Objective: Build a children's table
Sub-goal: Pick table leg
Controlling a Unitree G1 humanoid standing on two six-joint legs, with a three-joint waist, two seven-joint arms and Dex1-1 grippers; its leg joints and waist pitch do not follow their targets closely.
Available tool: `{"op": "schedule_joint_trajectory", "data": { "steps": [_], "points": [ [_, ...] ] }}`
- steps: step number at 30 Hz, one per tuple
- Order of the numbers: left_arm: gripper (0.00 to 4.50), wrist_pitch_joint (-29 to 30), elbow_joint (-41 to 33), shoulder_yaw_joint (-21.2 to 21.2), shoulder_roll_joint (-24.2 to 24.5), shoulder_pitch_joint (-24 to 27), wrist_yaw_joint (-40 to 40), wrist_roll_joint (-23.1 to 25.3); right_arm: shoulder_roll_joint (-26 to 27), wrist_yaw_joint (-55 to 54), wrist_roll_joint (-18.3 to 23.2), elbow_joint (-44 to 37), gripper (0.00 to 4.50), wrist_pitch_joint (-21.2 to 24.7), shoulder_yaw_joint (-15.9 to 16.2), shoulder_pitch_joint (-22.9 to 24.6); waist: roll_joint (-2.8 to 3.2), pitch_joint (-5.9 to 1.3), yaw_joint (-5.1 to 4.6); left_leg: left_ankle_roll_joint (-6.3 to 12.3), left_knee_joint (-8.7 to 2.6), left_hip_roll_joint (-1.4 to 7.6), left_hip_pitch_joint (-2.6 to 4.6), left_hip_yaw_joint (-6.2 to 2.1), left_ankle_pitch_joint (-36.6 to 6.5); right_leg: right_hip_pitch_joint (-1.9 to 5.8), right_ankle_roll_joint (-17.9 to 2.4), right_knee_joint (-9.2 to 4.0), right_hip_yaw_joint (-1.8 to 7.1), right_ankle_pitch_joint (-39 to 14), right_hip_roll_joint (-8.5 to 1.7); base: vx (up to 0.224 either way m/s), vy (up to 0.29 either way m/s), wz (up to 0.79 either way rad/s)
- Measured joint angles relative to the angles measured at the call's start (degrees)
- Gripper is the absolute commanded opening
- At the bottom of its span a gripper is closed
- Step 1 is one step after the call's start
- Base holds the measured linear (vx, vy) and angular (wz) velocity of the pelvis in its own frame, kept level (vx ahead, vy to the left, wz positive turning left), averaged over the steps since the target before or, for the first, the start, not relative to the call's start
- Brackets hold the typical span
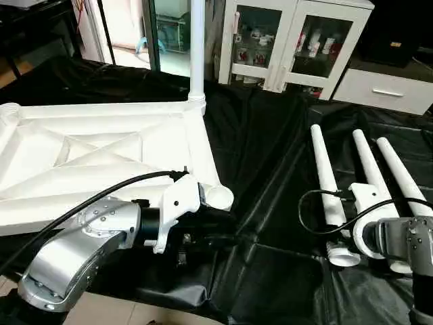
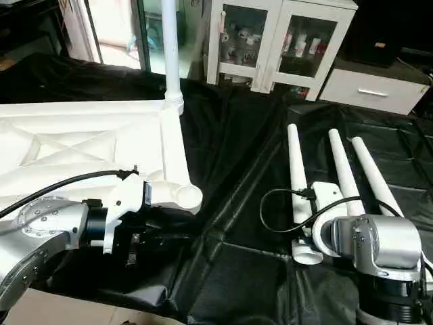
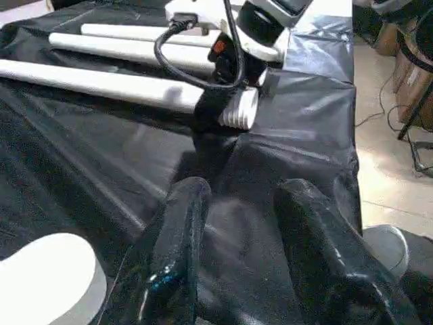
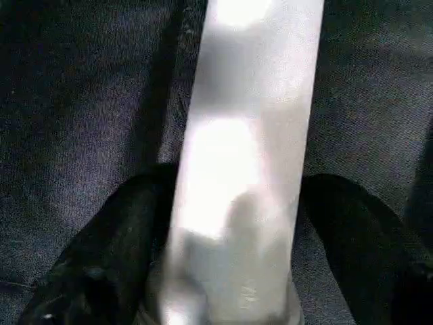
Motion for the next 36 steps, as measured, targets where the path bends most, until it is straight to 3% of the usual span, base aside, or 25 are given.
{"op": "schedule_joint_trajectory", "data": {
  "steps": [5, 10, 15, 20, 26, 29, 33, 36],
  "points": [
    [1.9, 0.12, 0.37, -1.0, -1.08, -1.79, 0.71, 0.05, -0.29, 0.6, 0.05, 1.11, 2.91, 0.01, -1.35, -1.57, 0.0, 0.0, -0.07, -0.04, 0.0, 0.01, -0.01, 0.0, 0.03, -0.01, 0.0, 0.03, 0.0, 0.0, 0.0, 0.0, 0.0, 0.0],
    [1.9, -0.03, 3.14, -0.94, -2.03, -2.77, 0.93, 0.15, -1.28, 1.36, 0.04, 2.18, 2.5, -0.24, -1.73, -2.82, 0.38, 0.13, -0.33, -0.06, -0.02, 0.01, -0.04, -0.01, 0.05, -0.03, 0.0, -0.02, 0.01, 0.0, 0.04, 0.0, 0.0, 0.0],
    [1.9, -0.01, 3.63, -0.94, -1.82, -3.4, 1.51, 0.1, -1.1, 1.51, 0.05, 2.37, 2.0, -0.07, -1.75, -2.96, 0.24, 0.08, -0.47, -0.06, -0.03, 0.08, -0.06, -0.03, 0.04, -0.03, 0.0, -0.02, 0.01, 0.0, 0.14, 0.0, 0.0, 0.0],
    [1.9, -0.19, 3.66, -0.75, -1.85, -3.26, 1.37, -0.13, 1.68, 1.49, -0.02, 2.92, 1.92, -0.23, -2.24, -3.47, -0.49, 0.02, -0.67, -0.14, -0.05, 0.27, -0.05, -0.04, 0.09, -0.02, -0.01, -0.03, 0.0, 0.0, 0.39, 0.0, 0.0, 0.0],
    [1.9, -0.07, 4.13, -0.28, -2.5, -2.38, 3.19, -0.21, 3.53, 0.75, -0.53, 2.06, 1.91, -0.74, -3.99, -3.18, -0.16, 0.07, -0.63, -0.23, -0.04, 0.26, -0.03, -0.12, 0.14, 0.03, -0.02, -0.08, 0.1, 0.01, 0.46, 0.0, 0.0, 0.0],
    [1.9, -0.18, 5.92, 1.4, -4.91, -4.29, 5.71, -0.2, 4.56, 0.35, -0.47, 1.9, 1.9, -3.87, -4.22, -3.21, 0.17, 0.26, -0.62, -0.28, -0.04, 0.26, -0.07, -0.15, 0.17, -0.01, -0.03, -0.08, 0.1, 0.02, 0.5, 0.0, 0.0, 0.0],
    [2.08, 0.56, 10.2, 7.87, -11.47, -10.26, 13.64, -1.82, 5.02, 2.49, 1.08, -3.72, 1.89, -14.74, -4.94, -5.14, 0.82, 0.59, -0.68, -0.3, -0.03, 0.26, -0.16, -0.14, 0.2, -0.1, -0.11, -0.06, 0.11, 0.07, 0.53, 0.0, 0.0, 0.0],
    [2.38, 3.23, 13.43, 12.94, -16.05, -15.31, 18.22, -6.19, 4.97, 6.78, 2.21, -10.43, 1.89, -25.13, -4.22, -5.43, 0.83, 0.58, -0.6, -0.33, -0.03, 0.38, -0.13, -0.14, 0.22, -0.06, -0.17, -0.02, 0.03, 0.11, 0.67, 0.0, 0.0, 0.0]
  ]
}}
